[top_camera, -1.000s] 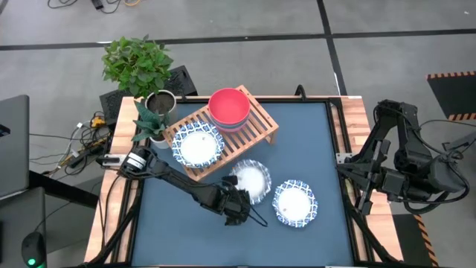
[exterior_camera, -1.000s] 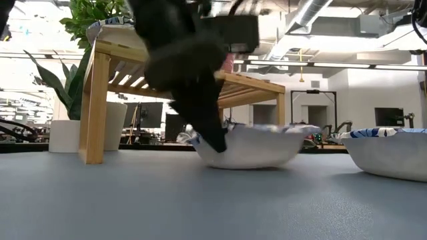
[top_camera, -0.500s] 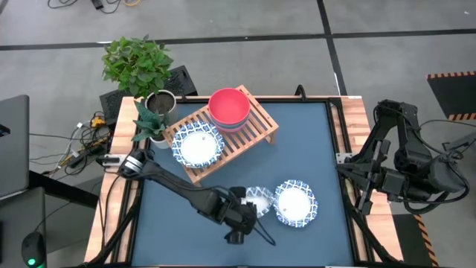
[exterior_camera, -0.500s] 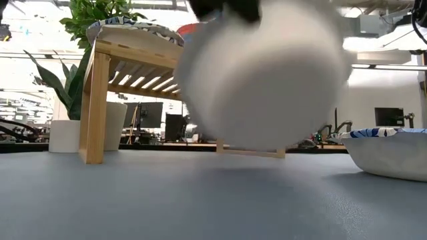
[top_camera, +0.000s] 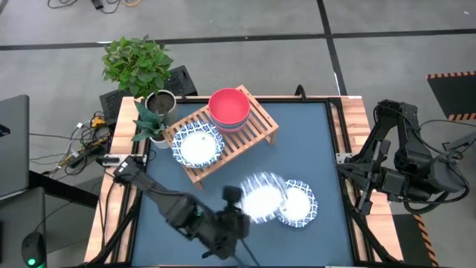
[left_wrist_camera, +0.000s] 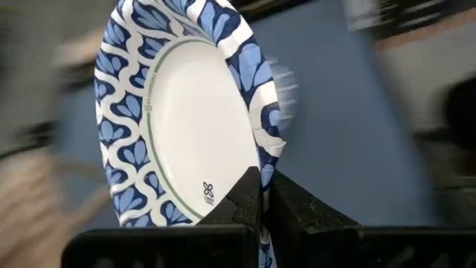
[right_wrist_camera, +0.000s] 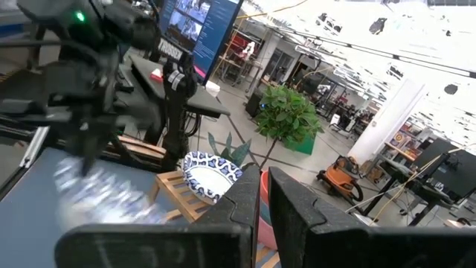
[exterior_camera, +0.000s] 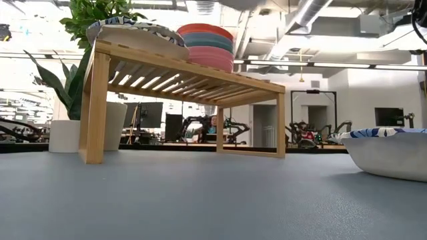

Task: Place and stack bowls onto a shelf
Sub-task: Stack the white patterned bowl on top of the other white patterned bowls on the shelf

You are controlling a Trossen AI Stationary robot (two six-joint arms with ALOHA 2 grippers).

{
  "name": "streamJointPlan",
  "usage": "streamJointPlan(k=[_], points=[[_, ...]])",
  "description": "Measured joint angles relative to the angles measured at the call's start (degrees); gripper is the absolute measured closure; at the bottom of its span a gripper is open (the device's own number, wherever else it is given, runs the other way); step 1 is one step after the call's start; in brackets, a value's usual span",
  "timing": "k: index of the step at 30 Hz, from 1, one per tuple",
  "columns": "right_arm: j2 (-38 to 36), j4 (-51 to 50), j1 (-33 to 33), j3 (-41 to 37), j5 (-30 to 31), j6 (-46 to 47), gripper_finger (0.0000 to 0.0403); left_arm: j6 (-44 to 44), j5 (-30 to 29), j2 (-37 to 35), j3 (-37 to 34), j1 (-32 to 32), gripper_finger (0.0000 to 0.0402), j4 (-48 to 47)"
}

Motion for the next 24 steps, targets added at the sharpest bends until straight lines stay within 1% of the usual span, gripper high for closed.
streamJointPlan(k=[2, 4, 6, 11, 13, 15, 20, 24], points=[[0.0, -0.5, 0.0, 0.0, 0.0, 0.0, 0.0346, -0.9, -9.0, 0.0, 2.5, -1.5, 0.0401, -6.3], [0.0, -1.6, 0.0, 0.0, 0.0, 0.1, 0.0346, -3.4, -15.2, 0.0, 4.1, -2.8, 0.0401, -11.4], [0.0, -2.2, 0.0, 0.0, 0.0, 0.1, 0.0346, -5.7, -18.9, -0.7, 3.7, -3.8, 0.0401, -14.7], [0.0, -2.9, 0.0, 0.0, 0.0, 1.3, 0.0346, -13.3, -25.3, -0.9, 3.6, -5.2, 0.0401, -24.5], [0.0, -3.3, 0.0, 0.0, 0.0, 1.5, 0.0346, -17.2, -26.9, -0.9, 3.6, -5.5, 0.0401, -28.8], [0.0, -3.6, 0.0, 0.0, 0.0, 1.5, 0.0346, -19.9, -27.0, -1.0, 3.6, -5.4, 0.0401, -29.8], [0.0, -4.0, 0.0, 0.0, 0.0, 1.6, 0.0346, -16.4, -28.2, -1.0, 3.8, -5.2, 0.0401, -29.7], [0.0, -4.1, 0.0, 0.0, 0.0, 1.7, 0.0346, -15.7, -29.4, -1.1, 3.9, -5.4, 0.0401, -29.7]])
